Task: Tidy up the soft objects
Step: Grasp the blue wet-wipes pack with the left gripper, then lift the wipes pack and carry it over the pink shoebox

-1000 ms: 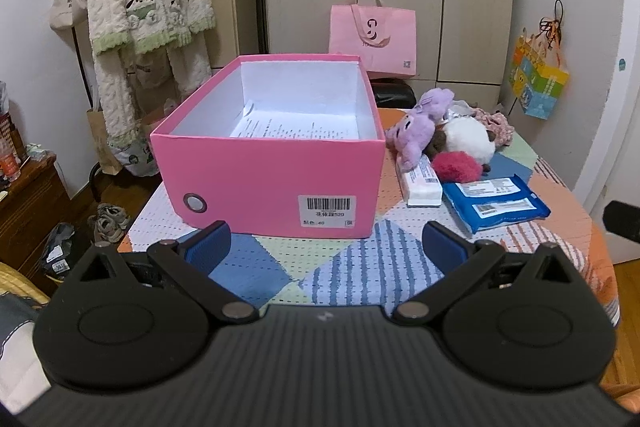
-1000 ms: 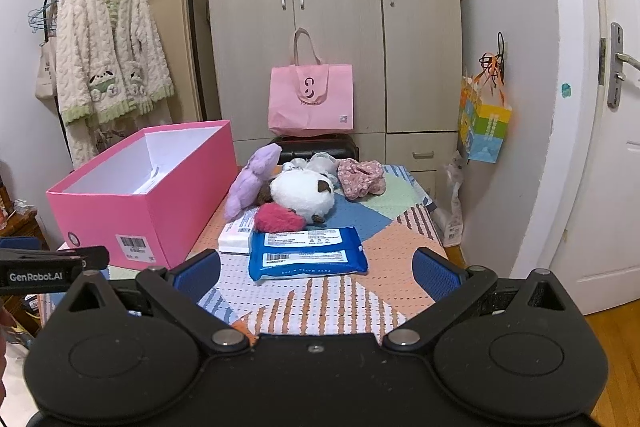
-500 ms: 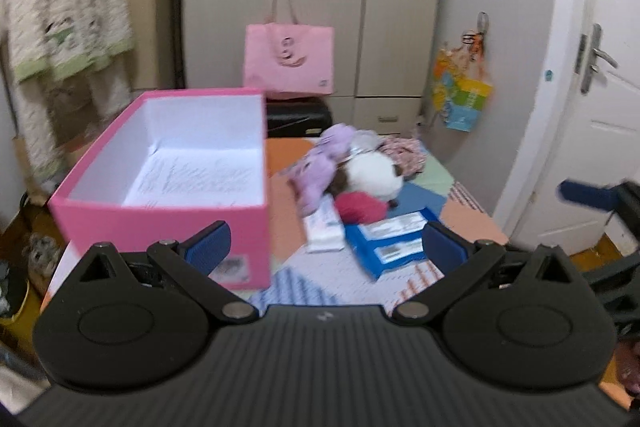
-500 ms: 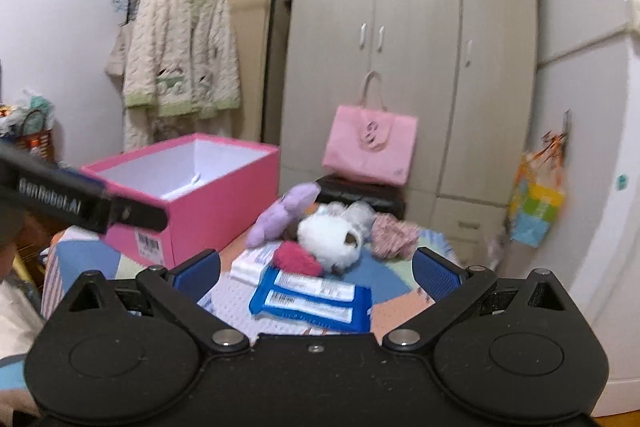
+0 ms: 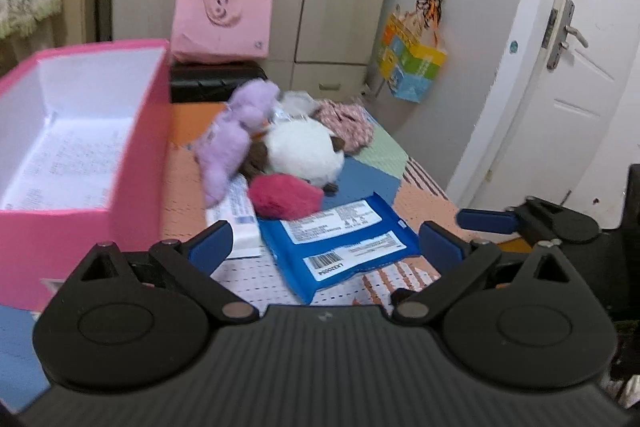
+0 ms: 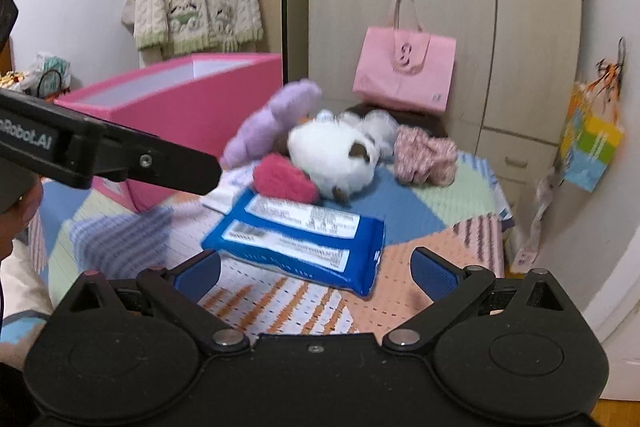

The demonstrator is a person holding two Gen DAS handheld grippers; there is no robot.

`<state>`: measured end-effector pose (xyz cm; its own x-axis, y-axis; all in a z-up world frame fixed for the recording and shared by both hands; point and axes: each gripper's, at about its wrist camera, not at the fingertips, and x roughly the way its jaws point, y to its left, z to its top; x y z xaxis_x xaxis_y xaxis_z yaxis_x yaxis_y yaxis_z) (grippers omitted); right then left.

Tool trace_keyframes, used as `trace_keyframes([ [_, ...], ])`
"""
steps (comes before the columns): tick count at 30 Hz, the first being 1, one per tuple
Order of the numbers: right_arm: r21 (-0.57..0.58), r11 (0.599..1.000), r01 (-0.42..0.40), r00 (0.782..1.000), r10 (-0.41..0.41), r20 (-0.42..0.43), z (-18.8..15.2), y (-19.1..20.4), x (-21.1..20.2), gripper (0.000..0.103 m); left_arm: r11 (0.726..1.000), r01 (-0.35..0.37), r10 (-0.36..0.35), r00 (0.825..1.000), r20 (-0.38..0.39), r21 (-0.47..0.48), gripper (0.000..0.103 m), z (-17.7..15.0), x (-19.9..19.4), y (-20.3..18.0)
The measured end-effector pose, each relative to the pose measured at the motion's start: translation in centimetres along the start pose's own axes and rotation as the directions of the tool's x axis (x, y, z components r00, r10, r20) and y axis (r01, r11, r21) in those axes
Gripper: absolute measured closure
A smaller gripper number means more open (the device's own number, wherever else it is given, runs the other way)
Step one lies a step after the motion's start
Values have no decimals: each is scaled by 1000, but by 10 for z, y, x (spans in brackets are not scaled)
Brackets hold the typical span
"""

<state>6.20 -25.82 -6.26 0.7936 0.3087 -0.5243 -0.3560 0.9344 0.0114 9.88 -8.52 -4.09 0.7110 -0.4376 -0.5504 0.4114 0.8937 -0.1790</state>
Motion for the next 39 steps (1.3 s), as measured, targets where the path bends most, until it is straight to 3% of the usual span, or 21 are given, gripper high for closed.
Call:
trace_keyframes([
  [5,-32,999,-9,1000,9,-17,-5,-7,21,3,998,37,-39,998,-48,-41,9,-1,26,6],
  [12,18,999,-47,998,48,-51,-4,-21,44,3,994,42,-52,993,-105,-98,15,-5,52,15],
  [14,20,998,-60,997,61,-54,-5,-21,48,2,994,29,-43,991,-125,-105,16,-6,58,16],
  [16,-4,995,-97,994,97,-49,-6,-17,48,2,996,-28,14,986,-167,-82,16,-9,69,14],
  [19,-29,995,-98,994,97,-46,-7,-11,51,2,996,-40,28,990,-140,-82,23,-9,69,12],
  [21,-36,996,-78,996,77,-37,-8,-10,54,2,996,-15,3,991,-133,-88,43,-9,68,12],
  [25,-17,997,-76,997,76,-17,-10,-9,57,2,997,-20,11,993,-114,-80,49,-12,68,10],
  [29,-1,997,-76,997,76,22,-15,-5,55,14,997,-38,32,995,-93,-64,55,-15,67,3],
  [35,30,999,-25,998,23,64,-21,4,46,26,999,-32,30,997,-69,-29,55,-17,62,-6],
  [39,-8,1000,19,996,-19,89,-26,13,44,27,999,-22,20,998,-64,-26,55,-20,60,-5],
])
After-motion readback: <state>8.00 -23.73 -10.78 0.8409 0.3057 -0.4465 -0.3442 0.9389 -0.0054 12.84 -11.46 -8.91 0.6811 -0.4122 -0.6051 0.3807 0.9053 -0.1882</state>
